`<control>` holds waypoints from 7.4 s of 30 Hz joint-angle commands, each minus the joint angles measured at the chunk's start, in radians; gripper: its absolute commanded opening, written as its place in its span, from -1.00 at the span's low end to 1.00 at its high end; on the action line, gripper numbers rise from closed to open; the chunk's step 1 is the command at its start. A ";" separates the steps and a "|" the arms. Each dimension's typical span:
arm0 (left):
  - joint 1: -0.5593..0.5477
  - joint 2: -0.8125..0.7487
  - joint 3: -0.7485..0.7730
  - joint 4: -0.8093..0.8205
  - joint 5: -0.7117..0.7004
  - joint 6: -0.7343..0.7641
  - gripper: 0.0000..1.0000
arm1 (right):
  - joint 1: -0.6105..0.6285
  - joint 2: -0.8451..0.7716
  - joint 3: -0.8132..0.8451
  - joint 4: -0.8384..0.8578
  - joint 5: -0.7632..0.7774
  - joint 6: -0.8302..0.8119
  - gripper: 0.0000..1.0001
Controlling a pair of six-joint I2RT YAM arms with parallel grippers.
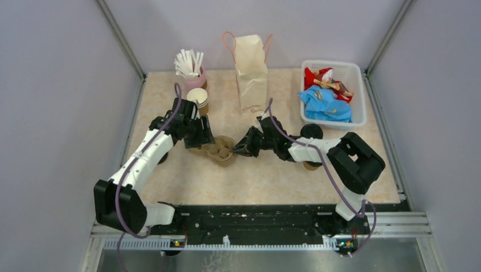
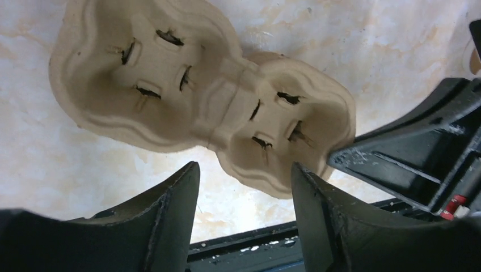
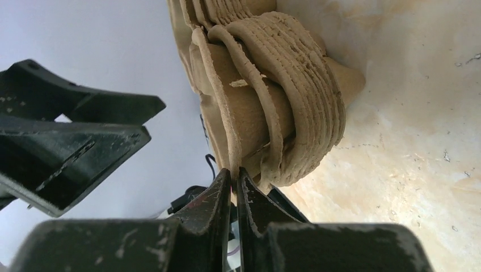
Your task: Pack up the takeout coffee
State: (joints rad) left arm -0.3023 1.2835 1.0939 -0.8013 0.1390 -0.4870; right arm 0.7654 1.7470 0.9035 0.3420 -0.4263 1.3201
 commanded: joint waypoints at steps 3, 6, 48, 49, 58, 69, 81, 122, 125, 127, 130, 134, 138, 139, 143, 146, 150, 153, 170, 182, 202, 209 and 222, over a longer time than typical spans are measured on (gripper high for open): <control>0.046 0.075 -0.023 0.131 0.071 0.120 0.39 | -0.010 -0.028 0.015 -0.004 -0.017 -0.007 -0.80; 0.050 0.134 -0.028 0.145 0.089 0.150 0.39 | -0.010 -0.021 0.020 -0.018 -0.017 -0.008 -0.77; 0.051 -0.160 0.360 -0.100 -0.079 0.086 0.38 | 0.024 -0.040 0.202 -0.088 0.038 0.234 -1.00; 0.051 -0.176 0.354 -0.105 -0.077 0.077 0.37 | 0.024 -0.058 0.201 -0.111 0.053 0.211 -1.00; 0.051 -0.334 0.232 -0.178 -0.032 0.011 0.47 | -0.161 -0.369 0.357 -0.800 0.237 -0.263 -1.00; 0.050 -0.067 0.070 -0.027 0.040 0.204 0.72 | -0.301 -0.544 0.962 -1.393 0.375 -0.767 -1.00; 0.008 0.345 0.071 0.121 0.020 0.378 0.63 | -0.301 -0.553 1.005 -1.293 0.389 -0.834 -1.00; 0.245 0.357 0.642 0.207 -0.052 0.103 0.94 | -0.466 -0.411 1.031 -1.259 0.369 -0.934 -1.00; 0.142 0.420 0.703 0.269 -0.037 -0.126 0.94 | -0.466 -0.422 1.031 -1.259 0.372 -0.924 -1.00; 0.081 0.473 0.751 0.298 -0.060 -0.209 0.94 | -0.466 -0.434 1.027 -1.258 0.383 -0.921 -1.00; 0.011 0.553 0.827 0.364 -0.126 -0.174 0.93 | -0.466 -0.457 1.007 -1.251 0.392 -0.915 -1.00; -0.033 0.620 0.859 0.506 -0.172 -0.086 0.93 | -0.468 -0.478 0.987 -1.259 0.400 -0.909 -1.00; -0.047 0.701 0.938 0.532 -0.182 -0.057 0.91 | -0.468 -0.492 0.989 -1.271 0.411 -0.905 -1.00; -0.051 0.722 0.962 0.526 -0.199 -0.053 0.85 | -0.469 -0.494 0.991 -1.274 0.414 -0.906 -1.00; -0.057 0.795 1.014 0.562 -0.206 -0.008 0.26 | -0.471 -0.498 0.997 -1.280 0.416 -0.907 -1.00; -0.062 0.817 1.024 0.625 -0.158 0.090 -0.30 | -0.474 -0.500 1.001 -1.285 0.416 -0.908 -1.00; -0.061 0.807 1.044 0.633 -0.034 0.222 -0.89 | -0.475 -0.503 1.008 -1.298 0.417 -0.912 -1.00; -0.061 0.752 1.008 0.641 0.076 0.348 -1.00 | -0.476 -0.512 1.006 -1.307 0.419 -0.932 -1.00; -0.296 0.201 0.317 0.993 0.054 0.946 -1.00 | -0.476 -0.703 0.845 -1.296 0.482 -1.010 -1.00; -0.421 0.093 0.123 1.045 -0.062 0.963 -1.00 | -0.476 -0.812 0.741 -1.405 0.382 -1.071 -1.00; -0.446 0.022 0.083 0.899 0.142 0.929 -1.00 | -0.410 -0.659 0.773 -1.552 0.387 -1.234 -1.00; -0.447 0.004 0.095 0.819 0.247 0.874 -1.00 | -0.321 -0.594 0.807 -1.592 0.398 -1.227 -1.00; -0.446 -0.063 0.032 0.868 0.280 0.785 -1.00 | -0.225 -0.505 0.846 -1.619 0.324 -1.165 -1.00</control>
State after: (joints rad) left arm -0.7452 1.2514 1.1511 -0.0101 0.3691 0.3355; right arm 0.5110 1.1995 1.6917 -1.2804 -0.0742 0.1169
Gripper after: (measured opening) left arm 0.016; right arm 0.018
